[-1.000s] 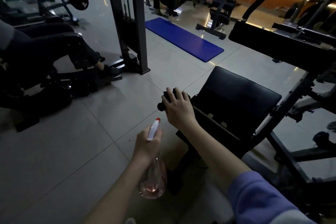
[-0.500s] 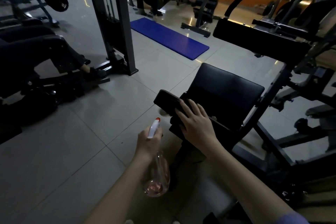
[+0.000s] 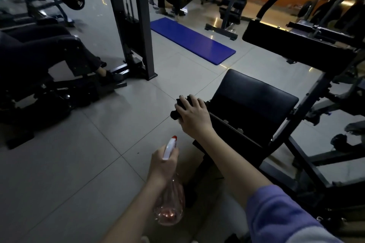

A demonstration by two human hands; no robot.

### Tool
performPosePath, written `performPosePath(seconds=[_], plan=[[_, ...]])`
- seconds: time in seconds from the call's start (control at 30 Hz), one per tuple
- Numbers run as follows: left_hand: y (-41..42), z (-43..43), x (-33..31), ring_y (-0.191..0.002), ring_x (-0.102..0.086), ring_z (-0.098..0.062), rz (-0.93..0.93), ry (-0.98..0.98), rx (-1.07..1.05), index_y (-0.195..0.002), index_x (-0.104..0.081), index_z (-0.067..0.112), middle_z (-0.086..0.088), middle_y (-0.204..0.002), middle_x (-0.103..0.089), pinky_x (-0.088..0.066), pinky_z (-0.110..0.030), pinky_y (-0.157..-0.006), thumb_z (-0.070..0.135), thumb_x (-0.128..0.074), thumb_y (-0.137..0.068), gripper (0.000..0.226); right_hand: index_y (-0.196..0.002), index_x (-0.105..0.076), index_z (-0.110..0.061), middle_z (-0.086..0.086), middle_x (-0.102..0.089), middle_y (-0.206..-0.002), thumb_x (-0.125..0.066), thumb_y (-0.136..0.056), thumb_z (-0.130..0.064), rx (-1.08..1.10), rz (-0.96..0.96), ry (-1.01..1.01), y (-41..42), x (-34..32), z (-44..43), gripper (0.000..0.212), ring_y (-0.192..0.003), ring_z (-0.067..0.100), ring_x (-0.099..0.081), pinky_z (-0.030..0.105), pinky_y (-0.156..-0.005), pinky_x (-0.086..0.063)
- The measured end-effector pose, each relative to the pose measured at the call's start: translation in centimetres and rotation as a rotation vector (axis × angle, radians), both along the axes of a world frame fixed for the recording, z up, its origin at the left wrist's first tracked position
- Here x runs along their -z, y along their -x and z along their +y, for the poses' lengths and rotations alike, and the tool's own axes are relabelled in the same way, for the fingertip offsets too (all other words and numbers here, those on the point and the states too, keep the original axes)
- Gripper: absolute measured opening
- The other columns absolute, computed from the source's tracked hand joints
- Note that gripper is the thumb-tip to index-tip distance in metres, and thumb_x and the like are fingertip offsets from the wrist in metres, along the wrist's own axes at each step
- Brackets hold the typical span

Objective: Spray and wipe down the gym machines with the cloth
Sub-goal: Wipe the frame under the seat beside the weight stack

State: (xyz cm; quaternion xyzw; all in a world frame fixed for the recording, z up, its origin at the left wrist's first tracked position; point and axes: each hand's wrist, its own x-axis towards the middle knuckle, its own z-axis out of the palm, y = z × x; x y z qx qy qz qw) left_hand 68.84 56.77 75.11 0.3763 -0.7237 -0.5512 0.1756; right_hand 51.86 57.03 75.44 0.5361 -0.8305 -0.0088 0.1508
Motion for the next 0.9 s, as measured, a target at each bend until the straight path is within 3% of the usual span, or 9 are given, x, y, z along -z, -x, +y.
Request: performPosePath(seconds=[0.13, 0.2, 0.23, 0.3, 0.47, 0.63, 0.77, 0.9], plan=[[0.0, 0.0, 0.3, -0.07, -0.053, -0.021, -0.027, -0.006, 0.036, -0.08, -0.05, 0.042, -0.013, -0.077, -0.058, -0.039, -0.029, -0.062, 0.018, -0.047, -0.097, 0.03, -0.115, -0.065, -0.02, 0.006, -0.056, -0.13, -0.076, -0.071, -0.03, -0.054, -0.035, 0.114, 0.1, -0.1, 2.5, 0.046, -0.119, 0.034, -0.051, 0.048, -0.096, -0.044], [0.3, 0.3, 0.4, -0.072, -0.053, -0.018, -0.03, -0.038, 0.052, -0.106, -0.063, 0.033, -0.014, -0.083, -0.062, -0.041, -0.029, -0.065, 0.019, -0.046, -0.098, 0.023, -0.116, -0.064, -0.019, 0.006, -0.055, -0.133, -0.074, -0.074, -0.027, -0.036, -0.039, 0.151, 0.0, 0.0, 4.2, 0.044, -0.122, 0.034, -0.05, 0.048, -0.098, -0.042], [0.4, 0.4, 0.4, -0.074, -0.054, -0.017, -0.034, -0.042, 0.061, -0.123, -0.06, 0.027, -0.012, -0.086, -0.063, -0.041, -0.029, -0.067, 0.02, -0.046, -0.098, 0.029, -0.116, -0.064, -0.019, 0.007, -0.054, -0.134, -0.073, -0.074, -0.026, -0.02, -0.04, 0.164, -0.2, 0.1, 5.1, 0.043, -0.124, 0.034, -0.048, 0.049, -0.1, -0.041], [0.6, 0.8, 0.2, -0.077, -0.055, -0.016, -0.041, -0.024, 0.093, -0.131, -0.056, 0.022, -0.009, -0.09, -0.063, -0.04, -0.027, -0.068, 0.021, -0.046, -0.097, 0.035, -0.115, -0.065, -0.019, 0.006, -0.054, -0.135, -0.073, -0.074, -0.026, 0.028, -0.027, 0.178, -0.4, 0.4, 7.3, 0.042, -0.126, 0.034, -0.047, 0.049, -0.102, -0.039], [0.9, 1.6, -0.6, -0.066, -0.052, -0.016, -0.004, -0.025, 0.144, -0.093, -0.066, 0.005, -0.02, -0.088, -0.066, -0.039, -0.028, -0.06, 0.022, -0.051, -0.095, 0.023, -0.121, -0.062, -0.019, 0.005, -0.049, -0.141, -0.069, -0.079, -0.027, 0.111, 0.002, 0.206, -1.2, 1.1, 12.5, 0.043, -0.13, 0.034, -0.043, 0.049, -0.107, -0.033], [0.8, 2.1, -1.5, -0.074, -0.058, -0.022, 0.046, 0.027, 0.263, -0.1, -0.063, 0.014, -0.013, -0.085, -0.065, -0.042, -0.029, -0.063, 0.021, -0.049, -0.097, 0.015, -0.122, -0.06, -0.02, 0.004, -0.047, -0.142, -0.055, -0.085, -0.032, 0.19, 0.03, 0.233, -1.6, 1.5, 15.6, 0.039, -0.131, 0.033, -0.041, 0.048, -0.107, -0.031], [0.6, 2.0, -1.3, -0.068, -0.056, -0.024, 0.045, 0.006, 0.359, -0.089, -0.063, 0.005, -0.017, -0.08, -0.063, -0.04, -0.032, -0.059, 0.022, -0.05, -0.097, 0.022, -0.12, -0.06, -0.017, 0.007, -0.05, -0.139, -0.045, -0.087, -0.032, 0.263, 0.051, 0.333, -2.3, 2.3, 17.9, 0.04, -0.129, 0.034, -0.038, 0.05, -0.106, -0.032], [0.4, 1.8, -0.8, -0.055, -0.043, -0.012, 0.055, -0.022, 0.486, -0.071, -0.052, 0.022, 0.005, -0.06, -0.046, -0.034, -0.029, -0.053, 0.023, -0.051, -0.095, 0.024, -0.122, -0.057, -0.01, 0.014, -0.05, -0.136, -0.044, -0.089, -0.027, 0.322, 0.022, 0.472, -2.8, 3.4, 20.0, 0.04, -0.128, 0.036, -0.034, 0.049, -0.108, -0.032]])
